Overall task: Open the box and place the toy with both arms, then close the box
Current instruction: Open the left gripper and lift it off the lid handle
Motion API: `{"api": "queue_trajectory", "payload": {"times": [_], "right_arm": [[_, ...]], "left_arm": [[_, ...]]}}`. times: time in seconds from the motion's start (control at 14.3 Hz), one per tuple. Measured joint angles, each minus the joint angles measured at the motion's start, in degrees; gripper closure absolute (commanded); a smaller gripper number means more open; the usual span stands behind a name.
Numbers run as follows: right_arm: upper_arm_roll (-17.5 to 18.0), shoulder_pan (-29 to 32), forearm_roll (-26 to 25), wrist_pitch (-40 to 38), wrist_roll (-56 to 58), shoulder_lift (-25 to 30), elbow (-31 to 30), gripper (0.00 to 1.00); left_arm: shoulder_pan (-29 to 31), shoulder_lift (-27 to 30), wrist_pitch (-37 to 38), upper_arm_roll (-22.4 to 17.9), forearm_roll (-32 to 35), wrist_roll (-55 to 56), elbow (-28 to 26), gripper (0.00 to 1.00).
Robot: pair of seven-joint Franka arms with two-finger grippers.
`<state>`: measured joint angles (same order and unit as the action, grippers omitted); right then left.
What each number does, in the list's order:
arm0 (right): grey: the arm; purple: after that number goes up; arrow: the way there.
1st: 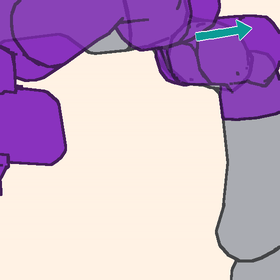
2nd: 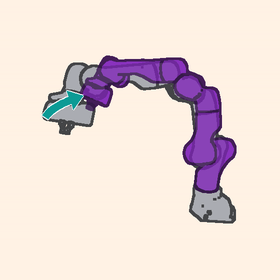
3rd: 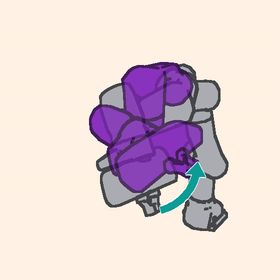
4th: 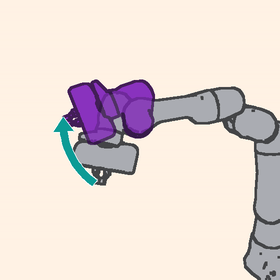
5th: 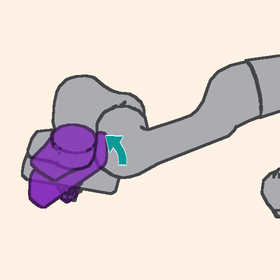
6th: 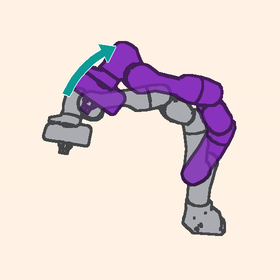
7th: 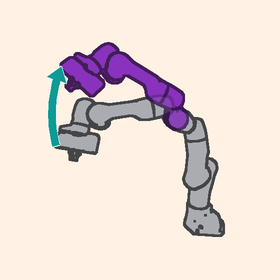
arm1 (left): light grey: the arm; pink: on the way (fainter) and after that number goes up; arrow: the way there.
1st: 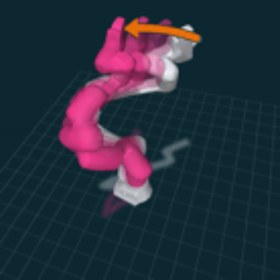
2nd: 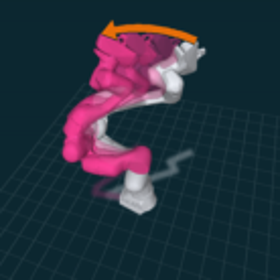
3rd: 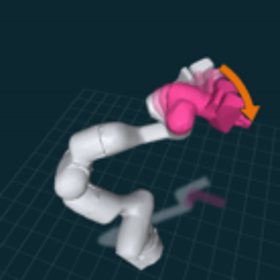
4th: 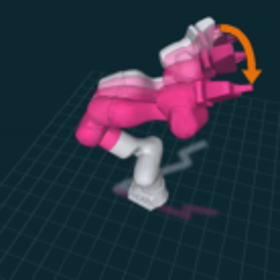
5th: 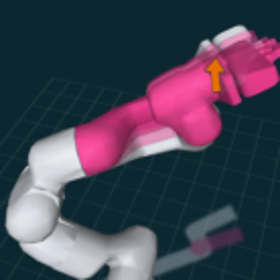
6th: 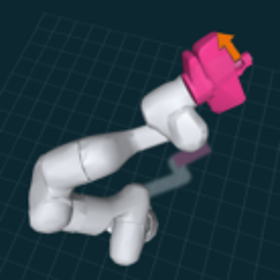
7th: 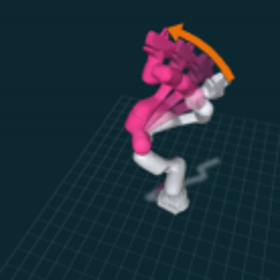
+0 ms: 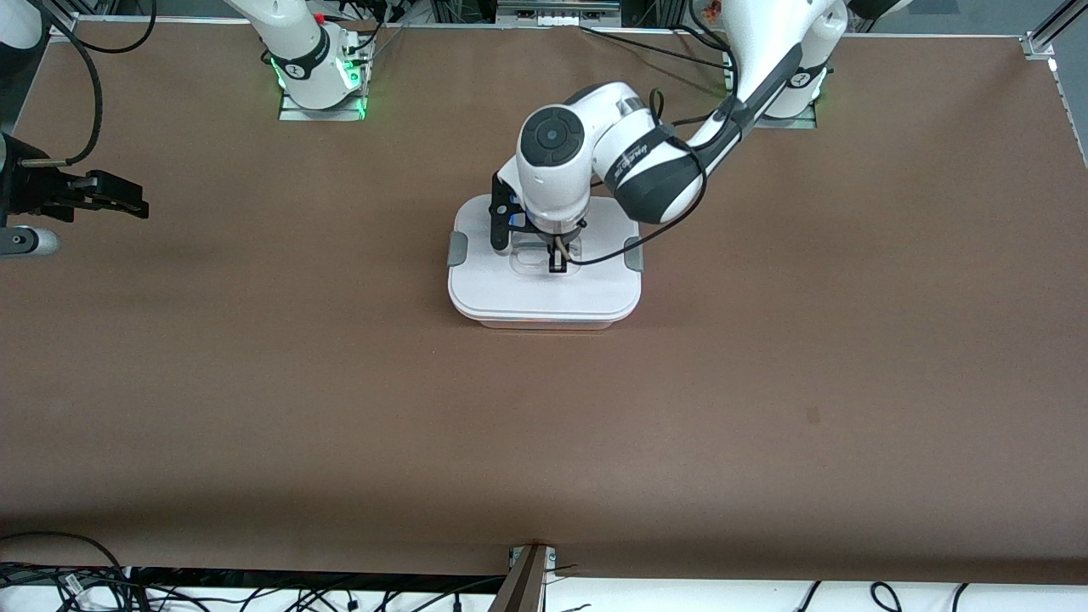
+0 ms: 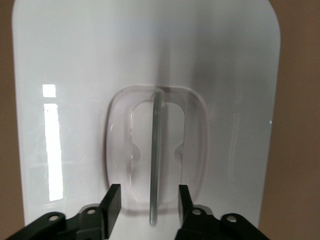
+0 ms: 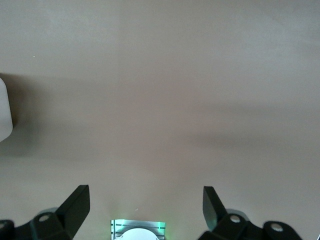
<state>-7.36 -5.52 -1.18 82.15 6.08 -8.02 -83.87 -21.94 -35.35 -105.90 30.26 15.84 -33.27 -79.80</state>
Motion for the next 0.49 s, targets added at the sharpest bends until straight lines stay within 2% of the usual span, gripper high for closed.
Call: {"api": "queue_trajectory", "payload": {"times": [0.28,0.49], "right_arm": [[0.0,0.0,0.0,0.5,0.0,0.0,0.1,0.00],[0.2,-0.2,0.0,0.5,0.0,0.0,0.2,0.00]], "left_arm": [[0.7,5.4,4.2,-0.1,-1.1,3.4,0.2,0.00],[6.0,8.8,6.9,-0.4,-5.7,8.4,0.3,0.00]]}}
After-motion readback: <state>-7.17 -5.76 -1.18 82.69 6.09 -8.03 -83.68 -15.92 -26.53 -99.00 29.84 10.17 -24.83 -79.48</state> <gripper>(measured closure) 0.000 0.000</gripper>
